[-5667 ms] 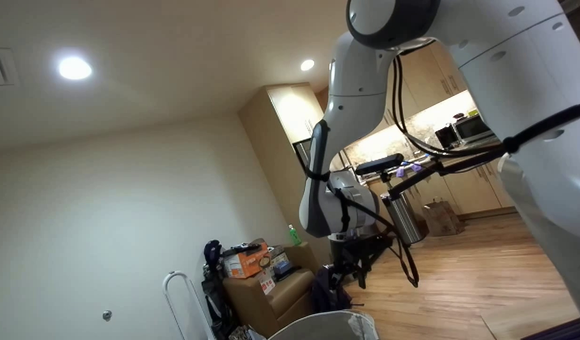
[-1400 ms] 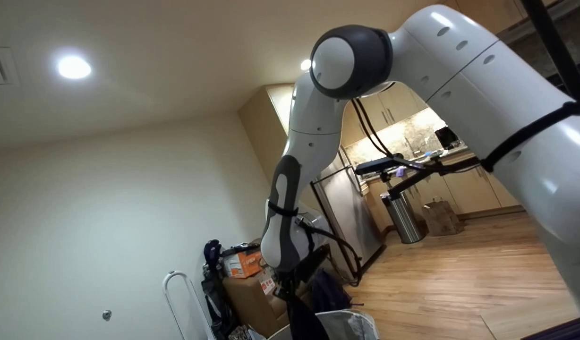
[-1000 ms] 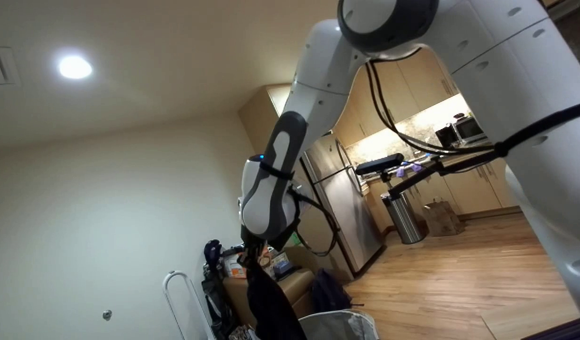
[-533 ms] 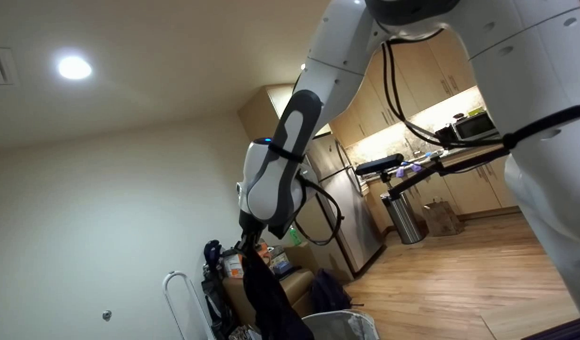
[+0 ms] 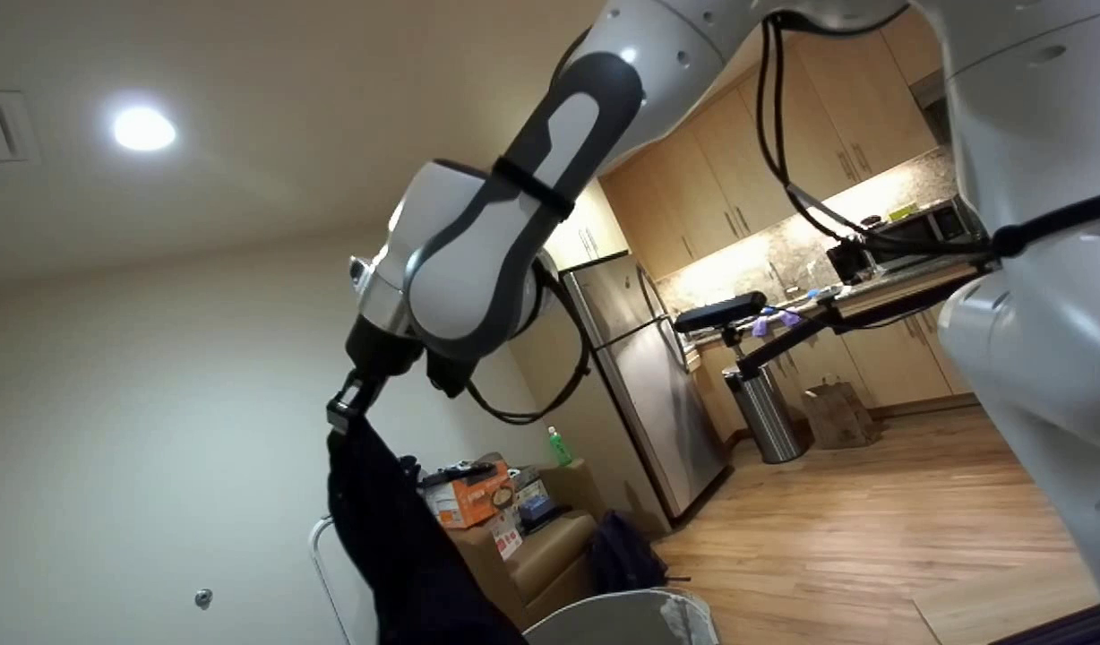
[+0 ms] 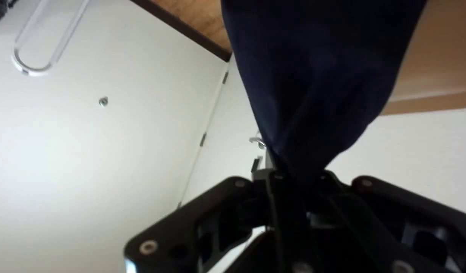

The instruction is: Take the underwear out of the laundry bag and put it on the sofa

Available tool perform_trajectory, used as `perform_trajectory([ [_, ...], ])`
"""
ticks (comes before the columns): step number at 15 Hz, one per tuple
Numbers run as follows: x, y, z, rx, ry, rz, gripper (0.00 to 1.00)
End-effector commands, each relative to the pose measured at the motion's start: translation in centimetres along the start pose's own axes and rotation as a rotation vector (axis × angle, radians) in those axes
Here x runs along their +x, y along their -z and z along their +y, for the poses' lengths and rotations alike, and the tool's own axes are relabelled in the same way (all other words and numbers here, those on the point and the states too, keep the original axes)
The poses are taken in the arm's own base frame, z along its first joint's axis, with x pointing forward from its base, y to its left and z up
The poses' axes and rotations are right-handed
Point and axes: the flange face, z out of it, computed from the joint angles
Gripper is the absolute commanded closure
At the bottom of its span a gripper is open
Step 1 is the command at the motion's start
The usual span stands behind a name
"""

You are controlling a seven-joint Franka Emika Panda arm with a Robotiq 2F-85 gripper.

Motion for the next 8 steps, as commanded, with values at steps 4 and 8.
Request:
perform_trajectory([
  [4,2.6,5.8,-2.4,0.025,0.069,0.093,0.94],
  [8,4.6,5.2,-5.7,0.087,0.126,0.162,0.97],
])
